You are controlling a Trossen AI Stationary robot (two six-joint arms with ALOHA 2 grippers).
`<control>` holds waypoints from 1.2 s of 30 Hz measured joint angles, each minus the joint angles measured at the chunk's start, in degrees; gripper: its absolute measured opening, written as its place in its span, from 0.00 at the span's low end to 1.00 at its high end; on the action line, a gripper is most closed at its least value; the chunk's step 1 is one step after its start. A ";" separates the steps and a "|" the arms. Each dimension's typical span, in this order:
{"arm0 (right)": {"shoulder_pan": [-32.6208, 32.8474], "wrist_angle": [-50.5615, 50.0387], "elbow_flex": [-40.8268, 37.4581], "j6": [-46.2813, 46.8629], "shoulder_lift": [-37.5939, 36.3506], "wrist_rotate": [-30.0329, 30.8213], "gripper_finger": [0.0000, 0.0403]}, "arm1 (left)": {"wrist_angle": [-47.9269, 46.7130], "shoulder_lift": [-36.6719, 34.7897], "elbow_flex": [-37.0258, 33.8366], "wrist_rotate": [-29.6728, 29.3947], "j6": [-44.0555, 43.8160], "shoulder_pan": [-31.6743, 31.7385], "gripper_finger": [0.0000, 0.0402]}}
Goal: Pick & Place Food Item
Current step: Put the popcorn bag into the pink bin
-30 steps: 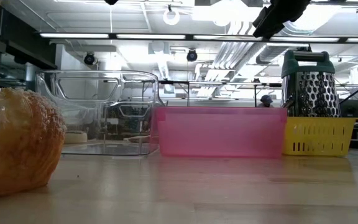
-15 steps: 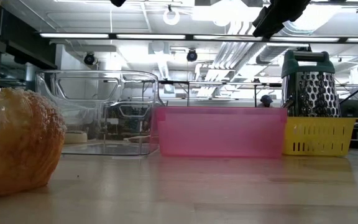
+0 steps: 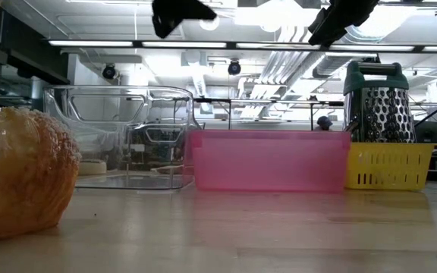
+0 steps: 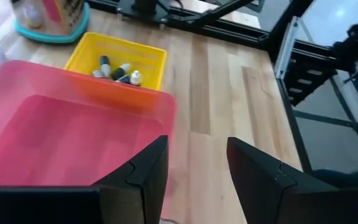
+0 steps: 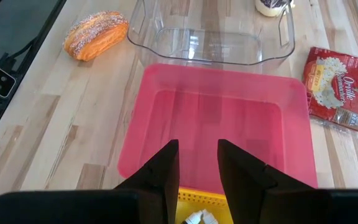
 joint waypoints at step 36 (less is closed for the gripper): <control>-0.01 0.00 0.00 0.00 0.02 0.00 0.24 | -3.56 0.00 0.01 17.30 4.51 45.48 0.40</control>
